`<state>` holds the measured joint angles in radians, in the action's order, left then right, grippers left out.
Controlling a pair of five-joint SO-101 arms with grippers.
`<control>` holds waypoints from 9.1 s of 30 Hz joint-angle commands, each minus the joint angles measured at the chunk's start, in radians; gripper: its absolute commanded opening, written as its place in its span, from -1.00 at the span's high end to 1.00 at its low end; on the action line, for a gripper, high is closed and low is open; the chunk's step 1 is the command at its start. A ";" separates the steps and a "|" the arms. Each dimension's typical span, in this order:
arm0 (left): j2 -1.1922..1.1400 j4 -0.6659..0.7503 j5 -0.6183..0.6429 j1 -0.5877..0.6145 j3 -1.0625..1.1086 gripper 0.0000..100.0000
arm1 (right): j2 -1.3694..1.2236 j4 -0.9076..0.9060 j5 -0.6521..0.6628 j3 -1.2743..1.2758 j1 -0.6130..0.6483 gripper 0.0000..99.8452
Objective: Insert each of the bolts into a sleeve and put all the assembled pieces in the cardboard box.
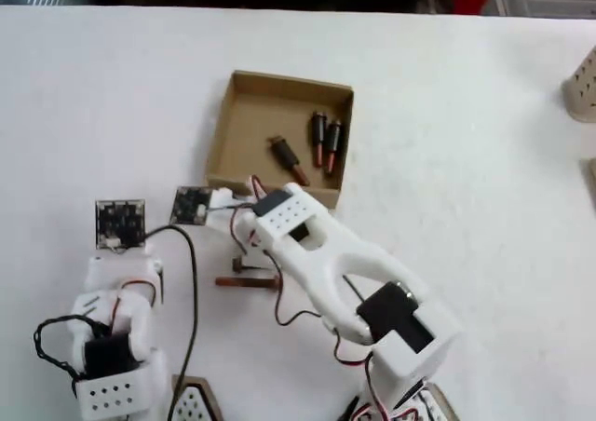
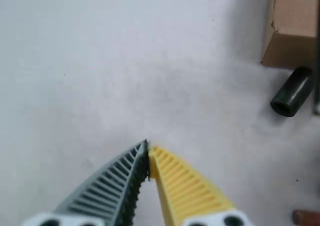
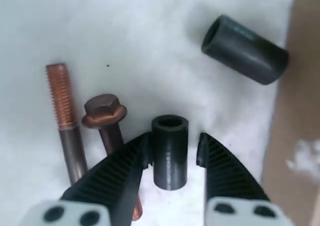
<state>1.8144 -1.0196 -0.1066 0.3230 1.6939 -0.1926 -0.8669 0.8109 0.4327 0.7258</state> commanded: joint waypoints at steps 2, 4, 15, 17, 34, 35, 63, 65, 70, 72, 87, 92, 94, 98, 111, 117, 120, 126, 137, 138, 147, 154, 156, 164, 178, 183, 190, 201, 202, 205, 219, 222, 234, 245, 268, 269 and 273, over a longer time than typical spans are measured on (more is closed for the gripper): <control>0.013 0.021 -0.011 -0.004 -0.002 0.95 | -0.002 0.007 0.008 -0.034 0.007 0.97; 0.013 0.021 -0.011 -0.004 -0.002 0.95 | -0.002 -0.001 0.008 -0.031 0.007 0.95; 0.013 0.026 -0.006 -0.007 -0.002 0.95 | 0.246 -0.148 -0.414 0.000 -0.142 0.96; 0.013 0.028 -0.002 -0.008 -0.002 0.95 | 0.318 -0.173 -0.480 0.041 -0.202 0.96; 0.010 0.041 0.199 -0.182 -0.054 0.95 | 0.590 -0.058 -0.508 0.370 -0.306 0.96; 0.010 0.041 0.201 -0.188 -0.057 0.95 | 0.590 -0.058 -0.508 0.370 -0.306 0.96; -1.159 -0.100 0.485 -0.593 -0.824 0.95 | 0.590 -0.010 -0.503 0.390 -0.380 0.96; -1.165 -0.098 0.503 -0.628 -0.821 0.95 | 0.590 0.010 -0.502 0.400 -0.406 0.96; -1.234 0.058 0.537 -0.671 -0.736 0.95 | 0.590 0.013 -0.502 0.400 -0.430 0.96; -1.276 0.140 0.578 -0.699 -0.694 0.95 | 0.590 0.013 -0.502 0.400 -0.429 0.96; -1.148 0.023 0.473 -0.743 -0.671 0.95 | 0.590 0.015 -0.500 0.400 -0.429 0.96; -1.294 0.020 0.468 -0.748 -0.686 0.95 | 0.590 0.015 -0.500 0.400 -0.424 0.96; -1.365 0.011 0.439 -0.748 -0.717 0.95 | 0.590 0.015 -0.500 0.400 -0.424 0.96; -1.501 -0.006 0.422 -0.740 -0.767 0.95 | 0.590 0.016 -0.500 0.400 -0.424 0.96; -1.632 0.292 0.546 -0.607 -0.793 0.95 | 0.588 0.016 -0.500 0.402 -0.424 0.96; -1.616 0.325 0.612 -0.608 -0.799 0.95 | 0.588 0.016 -0.500 0.404 -0.424 0.96; -1.504 0.305 0.637 -0.633 -0.773 0.95 | 0.588 0.016 -0.500 0.404 -0.424 0.96; -1.136 0.338 0.643 -0.730 -0.617 0.90 | 0.588 0.015 -0.500 0.404 -0.424 0.96; -1.322 0.331 0.753 -0.733 -0.683 0.63 | 0.588 0.015 -0.500 0.404 -0.424 0.96; -1.362 0.331 0.753 -0.731 -0.700 0.63 | 0.588 0.015 -0.500 0.404 -0.424 0.96; -1.650 0.331 0.801 -0.730 -0.853 0.63 | 0.588 0.015 -0.500 0.404 -0.424 0.96; -1.796 0.288 0.806 -0.708 -0.937 0.57 | 0.588 0.015 -0.500 0.404 -0.424 0.96; -1.845 0.264 0.825 -0.673 -0.984 0.56 | 0.588 0.015 -0.499 0.404 -0.424 0.96; -1.940 0.247 0.841 -0.638 -1.092 0.60 | 0.588 0.015 -0.499 0.404 -0.424 0.96; -1.874 0.242 0.781 -0.648 -1.065 0.96 | 0.588 0.015 -0.499 0.404 -0.424 0.96; -1.687 0.250 0.744 -0.647 -0.974 0.96 | 0.588 0.015 -0.503 0.404 -0.424 0.96; -1.425 0.354 0.649 -0.578 -0.801 0.96 | 0.588 0.015 -0.508 0.404 -0.423 0.96; -1.336 0.529 0.446 -0.335 -0.704 0.96 | 0.598 0.047 -0.658 0.445 -0.312 0.96; -1.334 0.551 0.440 -0.323 -0.695 0.96 | 0.598 0.070 -0.703 0.459 -0.300 0.96; -1.330 0.582 0.439 -0.295 -0.683 0.96 | 0.599 0.165 -0.784 0.503 -0.271 0.96; -1.330 0.583 0.439 -0.203 -0.690 0.96 | 0.590 0.386 -0.784 0.529 -0.176 0.96; -1.333 0.583 0.439 -0.208 -0.690 0.96 | 0.598 0.496 -0.787 0.606 -0.133 0.96; -1.334 0.583 0.439 -0.205 -0.689 0.96 | 0.590 1.259 -0.792 0.899 -0.058 0.97; -1.334 0.583 0.439 -0.205 -0.689 0.96 | 0.558 1.627 -0.792 0.961 0.028 0.97; -1.328 0.624 0.437 -0.206 -0.694 0.96 | -0.308 2.569 -0.790 0.824 0.142 0.97; -1.323 0.640 0.437 -0.208 -0.692 0.96 | -0.309 2.569 -0.790 0.824 0.143 0.97; -1.236 0.663 0.430 -0.206 -0.677 0.96 | -0.314 2.569 -0.790 0.824 0.143 0.97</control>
<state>0.4841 -0.3951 0.3368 0.1097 1.0219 -0.5086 1.6724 0.0253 1.2781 0.8684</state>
